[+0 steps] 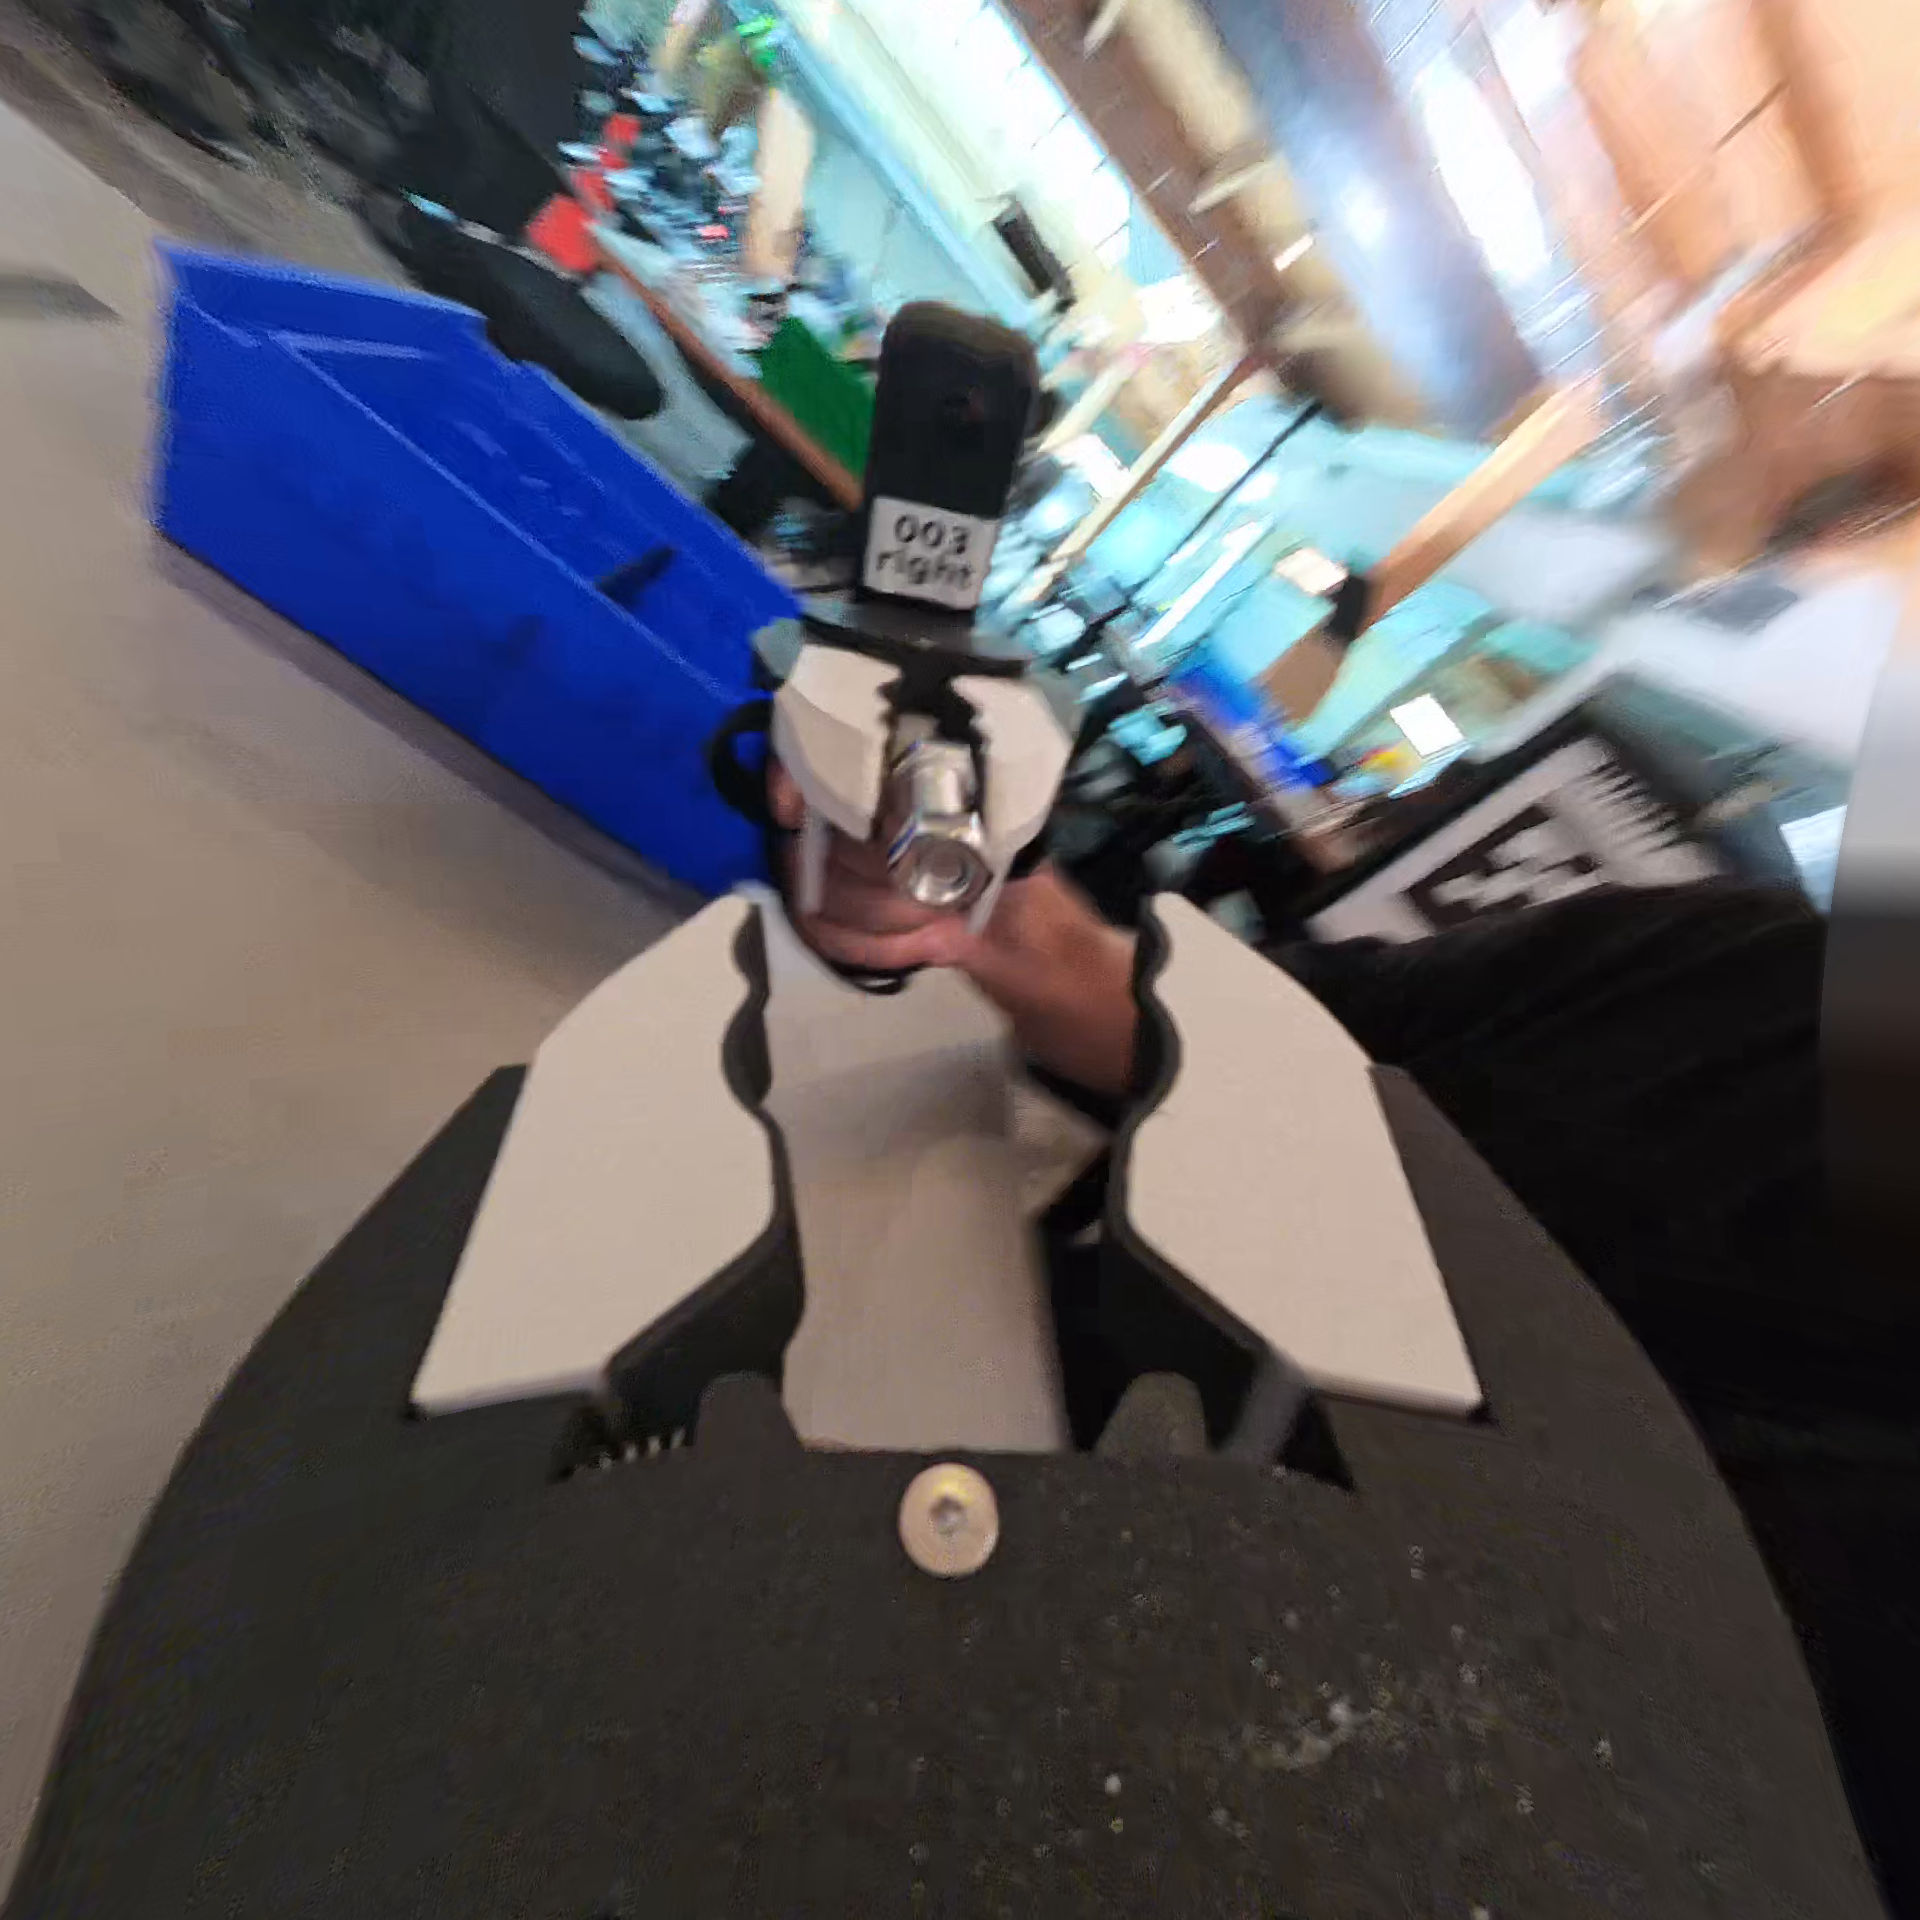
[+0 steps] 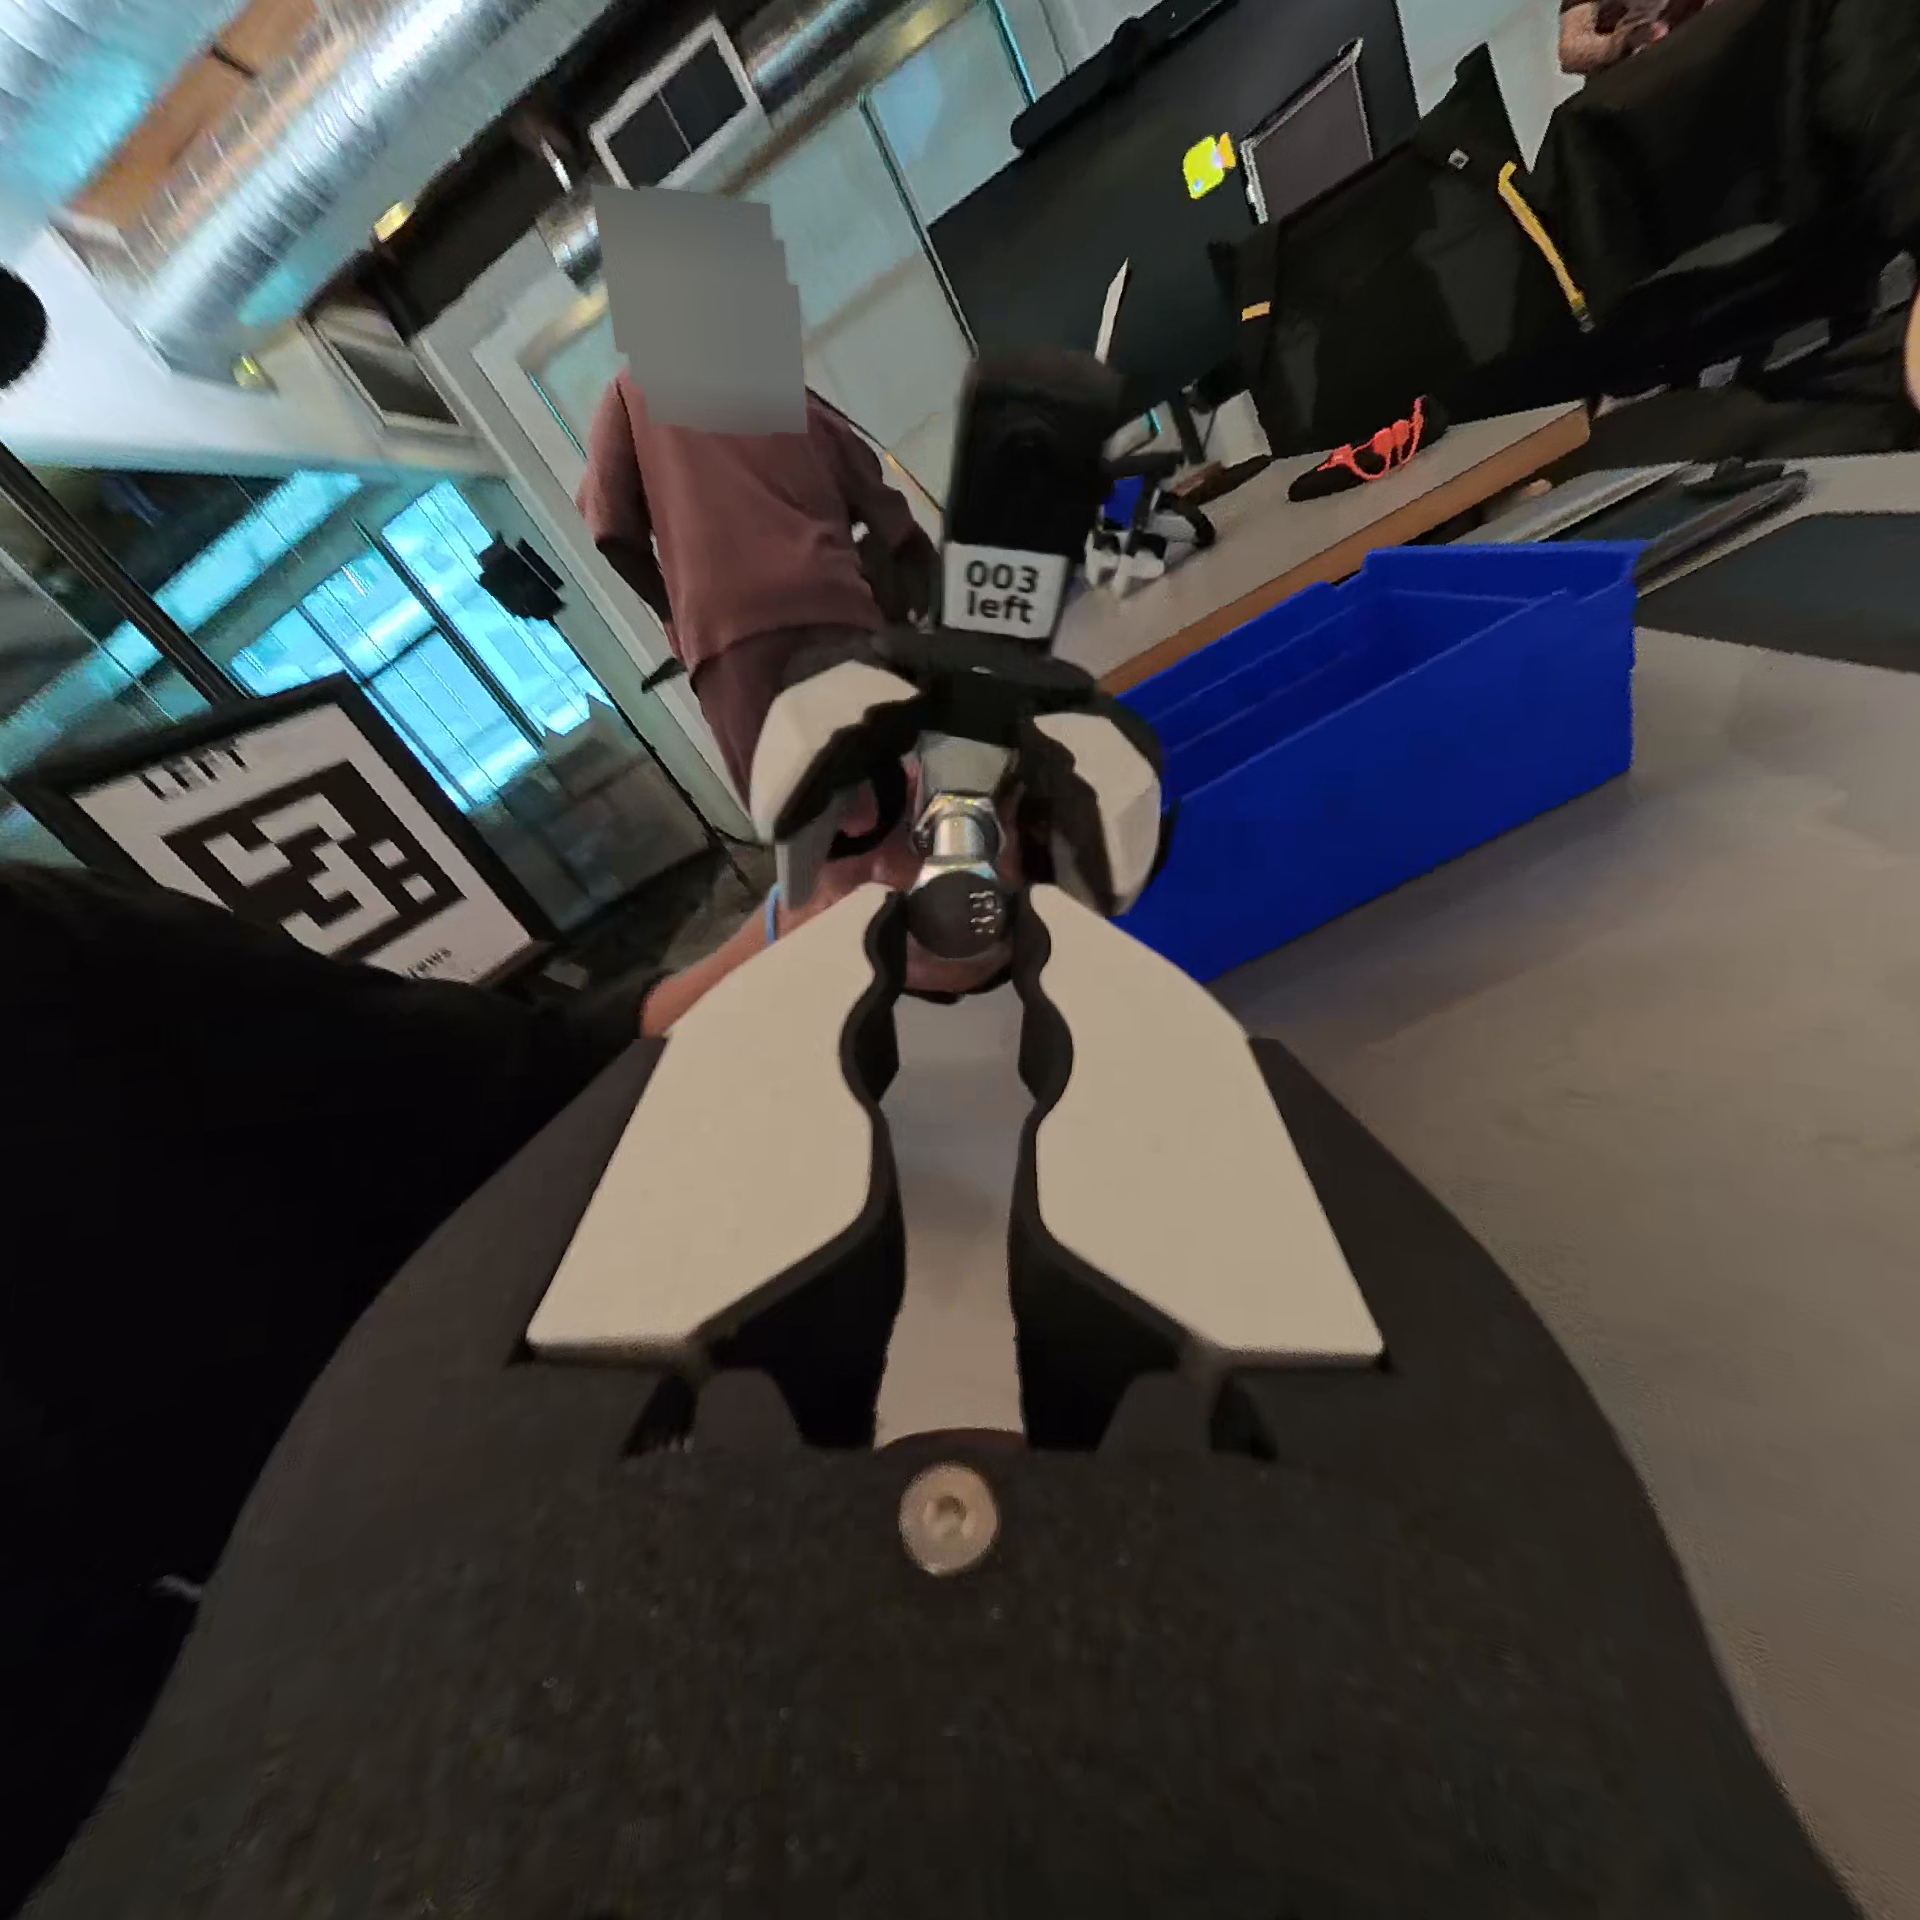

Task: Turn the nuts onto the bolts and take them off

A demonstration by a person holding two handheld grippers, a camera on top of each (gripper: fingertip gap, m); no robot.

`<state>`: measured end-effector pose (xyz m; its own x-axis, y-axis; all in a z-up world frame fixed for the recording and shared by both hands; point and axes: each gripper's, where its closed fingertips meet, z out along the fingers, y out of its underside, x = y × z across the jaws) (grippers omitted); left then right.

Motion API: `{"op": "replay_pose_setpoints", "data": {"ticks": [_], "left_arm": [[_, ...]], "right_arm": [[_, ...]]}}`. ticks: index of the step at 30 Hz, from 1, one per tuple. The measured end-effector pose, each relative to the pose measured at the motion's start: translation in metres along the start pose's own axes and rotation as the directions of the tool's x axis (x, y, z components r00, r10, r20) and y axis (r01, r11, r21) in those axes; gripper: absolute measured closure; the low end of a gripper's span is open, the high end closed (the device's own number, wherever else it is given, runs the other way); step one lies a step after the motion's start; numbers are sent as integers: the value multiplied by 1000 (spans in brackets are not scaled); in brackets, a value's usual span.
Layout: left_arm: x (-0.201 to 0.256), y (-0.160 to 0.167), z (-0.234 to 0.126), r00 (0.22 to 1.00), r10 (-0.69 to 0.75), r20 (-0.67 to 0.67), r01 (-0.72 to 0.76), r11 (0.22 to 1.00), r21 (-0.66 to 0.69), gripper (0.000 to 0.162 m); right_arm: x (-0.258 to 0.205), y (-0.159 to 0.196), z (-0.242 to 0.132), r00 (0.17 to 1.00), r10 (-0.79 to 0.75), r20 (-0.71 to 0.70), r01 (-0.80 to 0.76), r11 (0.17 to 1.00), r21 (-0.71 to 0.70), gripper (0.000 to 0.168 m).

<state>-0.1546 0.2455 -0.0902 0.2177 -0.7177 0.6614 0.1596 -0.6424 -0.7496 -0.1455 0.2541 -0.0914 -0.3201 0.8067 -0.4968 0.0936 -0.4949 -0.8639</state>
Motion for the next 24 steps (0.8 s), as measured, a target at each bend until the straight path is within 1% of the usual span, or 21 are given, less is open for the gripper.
{"op": "replay_pose_setpoints", "data": {"ticks": [1, 2, 3, 4, 5, 6, 7, 8, 10, 12, 13, 15, 17, 18, 20, 21, 22, 23, 24], "left_arm": [[-5, 2, -2, 988, 121, 96, -118, 992, -37, 92], [-10, 3, -5, 947, 259, 191, -246, 965, -92, 92], [-15, 3, -8, 875, 395, 280, -364, 918, -157, 93], [-19, 4, -11, 788, 514, 340, -457, 857, -237, 94], [-22, 7, -13, 702, 606, 375, -512, 795, -326, 96], [-24, 10, -14, 632, 671, 388, -541, 740, -400, 98], [-24, 14, -13, 586, 720, 373, -560, 692, -456, 102], [-22, 16, -13, 541, 760, 360, -581, 648, -493, 111], [-15, 14, -10, 463, 815, 347, -635, 579, -512, 112], [-7, 15, -8, 429, 845, 320, -661, 535, -526, 112], [-6, 13, -9, 391, 862, 321, -673, 506, -540, 114], [-1, 14, -7, 336, 892, 302, -702, 451, -551, 123], [2, 11, -7, 278, 911, 306, -728, 407, -551, 135], [5, 12, -6, 272, 917, 292, -741, 393, -544, 144], [7, 14, -7, 280, 920, 275, -746, 389, -541, 145], [7, 14, -7, 307, 912, 272, -738, 409, -536, 145], [8, 14, -7, 348, 897, 273, -732, 442, -519, 145], [10, 13, -7, 412, 865, 286, -716, 501, -486, 145], [11, 12, -7, 494, 819, 293, -686, 574, -446, 145]], "right_arm": [[0, -3, -1, 999, 47, 15, -47, 999, 18, 149], [0, -5, -2, 996, 89, 32, -90, 995, 31, 149], [-1, -6, -2, 990, 130, 50, -132, 991, 36, 149], [-3, -6, -2, 982, 172, 73, -175, 984, 34, 149], [-5, -6, 0, 972, 216, 98, -219, 975, 27, 149], [-7, -4, 1, 958, 258, 122, -262, 965, 15, 149], [-8, -3, 3, 946, 296, 137, -299, 954, 6, 149], [-9, -1, 5, 932, 331, 145, -333, 943, -9, 149], [-10, 3, 8, 910, 382, 161, -383, 923, -29, 149], [-11, 7, 10, 895, 413, 168, -410, 911, -53, 149], [-13, 8, 11, 888, 424, 178, -419, 906, -63, 149], [-17, 10, 13, 873, 442, 204, -435, 897, -83, 149], [-19, 15, 15, 875, 442, 199, -428, 897, -109, 149], [-20, 15, 16, 874, 442, 203, -428, 897, -111, 149], [-21, 15, 17, 870, 446, 210, -431, 895, -116, 149], [-22, 16, 17, 877, 434, 207, -418, 901, -120, 149], [-23, 16, 17, 885, 417, 208, -401, 909, -118, 149], [-24, 15, 17, 894, 395, 209, -380, 918, -111, 149], [-24, 14, 17, 906, 371, 206, -356, 928, -105, 149]]}}
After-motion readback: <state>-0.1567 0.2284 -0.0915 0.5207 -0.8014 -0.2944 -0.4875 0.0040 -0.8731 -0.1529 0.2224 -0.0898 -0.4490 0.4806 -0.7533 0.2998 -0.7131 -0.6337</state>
